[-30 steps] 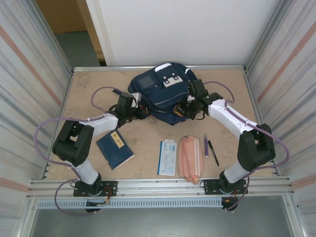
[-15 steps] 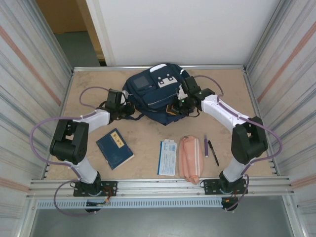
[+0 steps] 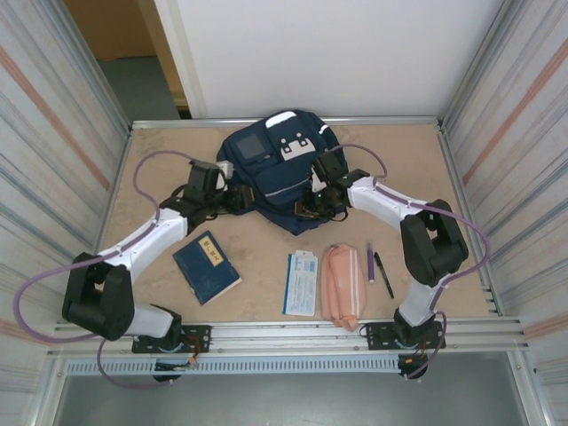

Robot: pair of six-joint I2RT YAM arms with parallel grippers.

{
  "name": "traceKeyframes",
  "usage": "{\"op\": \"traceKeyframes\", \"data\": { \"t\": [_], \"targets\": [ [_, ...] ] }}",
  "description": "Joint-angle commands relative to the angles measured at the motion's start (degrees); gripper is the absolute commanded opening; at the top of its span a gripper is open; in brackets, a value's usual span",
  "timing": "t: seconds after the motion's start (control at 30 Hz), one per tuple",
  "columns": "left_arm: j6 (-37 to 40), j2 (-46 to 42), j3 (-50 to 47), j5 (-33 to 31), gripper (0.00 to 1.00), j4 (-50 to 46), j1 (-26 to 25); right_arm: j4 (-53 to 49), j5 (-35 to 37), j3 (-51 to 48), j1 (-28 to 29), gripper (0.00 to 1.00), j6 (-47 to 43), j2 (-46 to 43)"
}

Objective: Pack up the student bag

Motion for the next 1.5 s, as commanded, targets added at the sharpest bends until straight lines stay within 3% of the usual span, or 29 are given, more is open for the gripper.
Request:
{"op": "traceKeyframes", "data": {
  "t": [0.0,0.1,0.23,0.37,0.47,0.57,0.63,0.67,0.7,0.83,0.93,1.03,1.17,1.33,1.47],
  "targets": [
    [6.16,0.98,5.3,-2.44,0.6,-5.15,-4.27,2.89,-2.55,1.13,0.53,0.3,-3.18,-0.39],
    [15.05,6.2,10.12,-2.72,0.59,-5.03,-7.98,2.92,-0.13,-0.67,0.33,0.43,-2.11,-4.41],
    [25.65,13.78,16.73,-0.19,0.58,-4.59,-10.89,3.07,6.34,-6.17,-1.66,0.53,-0.07,-14.38],
    [32.86,21.51,24.64,2.95,0.58,-7.67,-11.13,2.15,11.15,-11.69,-6.4,0.57,1.69,-24.58],
    [40.87,26.12,28.13,-2.59,0.59,-7.95,-11.98,0.21,12.5,-14.11,-10.98,0.59,1.37,-30.38],
    [49.97,30.24,30.86,-1.46,0.63,-9.76,-12.52,-1.28,13.09,-15.79,-14.14,0.59,0.72,-34.86],
    [52.01,31.64,32.46,-1.74,0.66,-10.81,-13.36,-1.68,12.95,-16.61,-15.42,0.59,0.87,-37.0],
    [52.8,32.18,33.02,-0.92,0.79,-11.28,-13.79,-1.72,12.52,-16.97,-15.85,0.59,0.95,-37.63],
    [53.56,32.71,33.45,-0.91,0.82,-11.41,-14.13,-1.89,11.8,-17.22,-16.29,0.59,1.33,-38.1],
    [55.65,35.67,35.89,-4.84,0.82,-12.57,-15.15,-1.36,7.79,-17.38,-17.42,0.59,3.86,-37.75],
    [56.54,38.38,37.67,-11.18,0.8,-12.0,-15.56,-0.15,6.15,-16.93,-17.49,0.58,5.07,-36.34],
    [58.59,40.27,37.56,-18.15,0.75,-8.34,-15.98,-0.31,5.97,-15.81,-17.4,0.58,5.49,-34.93],
    [62.06,43.22,38.17,-25.0,0.61,-4.81,-16.37,-1.07,5.84,-15.26,-17.43,0.58,6.06,-34.45],
    [66.7,45.92,37.29,-25.2,0.55,0.47,-16.64,-1.93,2.25,-15.69,-17.42,0.58,6.84,-33.55],
    [65.4,44.87,37.56,-21.64,0.26,0.33,-15.84,-2.89,1.9,-16.23,-17.35,0.58,6.77,-33.23]
  ]
}}
